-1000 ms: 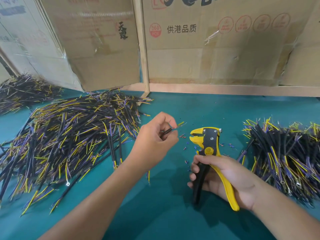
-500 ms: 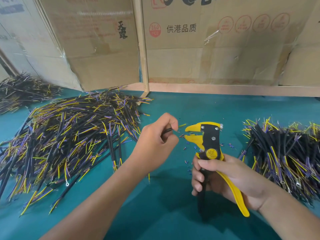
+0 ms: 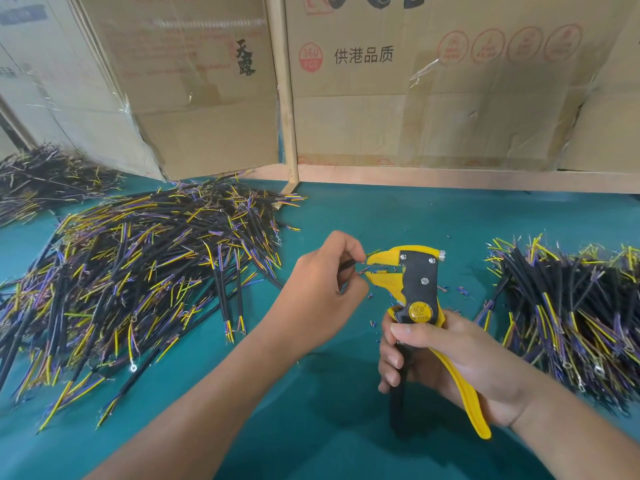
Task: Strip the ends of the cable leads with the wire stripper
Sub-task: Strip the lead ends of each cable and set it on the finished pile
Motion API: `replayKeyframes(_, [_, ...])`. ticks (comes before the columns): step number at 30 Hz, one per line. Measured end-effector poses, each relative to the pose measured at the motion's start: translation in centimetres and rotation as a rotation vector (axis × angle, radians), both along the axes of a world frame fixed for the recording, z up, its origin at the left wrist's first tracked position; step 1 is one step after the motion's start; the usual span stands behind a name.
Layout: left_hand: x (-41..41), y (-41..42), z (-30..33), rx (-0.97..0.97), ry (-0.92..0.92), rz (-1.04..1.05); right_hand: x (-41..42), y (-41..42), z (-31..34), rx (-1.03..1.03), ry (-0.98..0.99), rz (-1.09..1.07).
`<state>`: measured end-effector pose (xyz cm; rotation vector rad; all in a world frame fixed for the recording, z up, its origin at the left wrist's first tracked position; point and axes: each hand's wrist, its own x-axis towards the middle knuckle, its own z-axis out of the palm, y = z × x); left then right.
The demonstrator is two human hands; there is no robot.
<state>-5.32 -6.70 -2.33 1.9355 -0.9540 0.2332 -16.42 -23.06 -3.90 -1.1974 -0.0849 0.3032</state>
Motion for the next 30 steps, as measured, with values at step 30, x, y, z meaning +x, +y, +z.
replayKeyframes(30, [-0.2,-0.4,-0.4,-0.019,0.056,-0.016,0.2,1.6,0.0,0.017,0.086,-0.200])
